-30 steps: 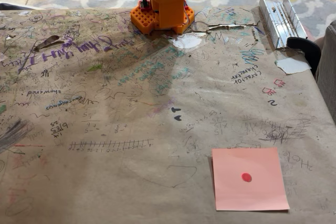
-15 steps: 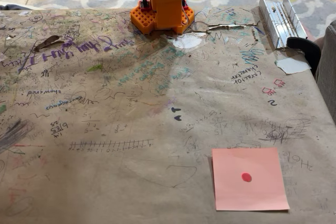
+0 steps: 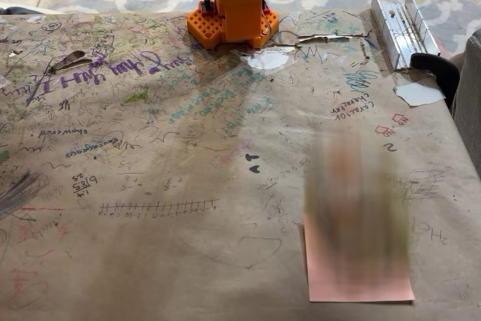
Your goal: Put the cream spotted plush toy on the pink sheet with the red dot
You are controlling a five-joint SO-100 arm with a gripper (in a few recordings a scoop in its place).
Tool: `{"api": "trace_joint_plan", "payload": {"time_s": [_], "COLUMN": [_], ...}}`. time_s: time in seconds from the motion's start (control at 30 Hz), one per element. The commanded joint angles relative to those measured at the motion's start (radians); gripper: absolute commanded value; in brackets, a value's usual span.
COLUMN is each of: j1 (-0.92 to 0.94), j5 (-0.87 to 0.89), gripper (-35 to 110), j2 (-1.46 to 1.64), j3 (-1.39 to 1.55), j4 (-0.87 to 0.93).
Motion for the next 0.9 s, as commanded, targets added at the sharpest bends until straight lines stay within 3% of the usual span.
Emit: {"api": "trace_joint_plan", "payload": {"time_s": [0.0, 0.17, 0.4, 0.5, 0.6, 0.73, 0.87], "j1": [-0.054, -0.049, -0.023, -0.012, -0.012, 0.098, 0.164], "j5": [-0.192, -0.253, -0.209, -0.121, 0.055, 0.316, 0.393], "gripper": [26, 25, 17, 10, 0, 0, 0], "j2": [0.124, 0.314, 0.703, 1.014, 1.267, 1.474, 1.637], "j3": [0.391, 0.807, 1.235, 1.499, 1.646, 1.793, 1.977], "j4": [-0.169, -0.413, -0.549, -0.638, -0.584, -0.532, -0.486]}}
